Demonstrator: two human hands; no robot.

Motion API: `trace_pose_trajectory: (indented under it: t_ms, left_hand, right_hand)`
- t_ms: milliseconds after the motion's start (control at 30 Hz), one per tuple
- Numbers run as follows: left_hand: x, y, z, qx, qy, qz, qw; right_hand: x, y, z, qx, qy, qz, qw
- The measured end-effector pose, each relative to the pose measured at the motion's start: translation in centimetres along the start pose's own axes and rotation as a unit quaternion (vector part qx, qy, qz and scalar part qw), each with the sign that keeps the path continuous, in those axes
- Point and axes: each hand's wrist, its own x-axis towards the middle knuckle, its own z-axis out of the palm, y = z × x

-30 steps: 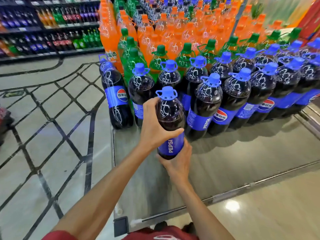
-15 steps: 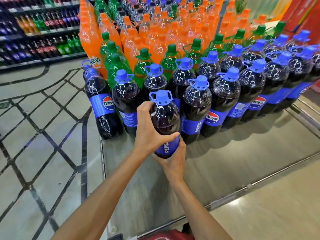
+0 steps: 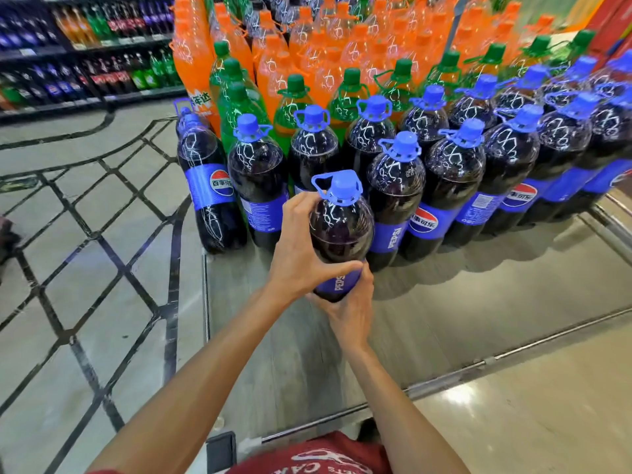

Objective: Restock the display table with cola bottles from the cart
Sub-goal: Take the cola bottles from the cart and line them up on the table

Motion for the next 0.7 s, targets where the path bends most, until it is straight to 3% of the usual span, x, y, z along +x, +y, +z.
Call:
trace_pose_trajectory:
  t_ms: [400,700]
  left_hand:
    - [-0.6,-1.2,-1.9,-0.024,-0.078,-0.071,0.994]
    - [0.1,-1.7,-1.8,-0.026,-0.096,-0.078,0.992]
  right_hand:
    - [-0.3,2.7,-1.2,0.033,-0.037,-0.039,0.998]
    - [0.2,2.6,-0.6,0.050,-0.032,0.019,0.998]
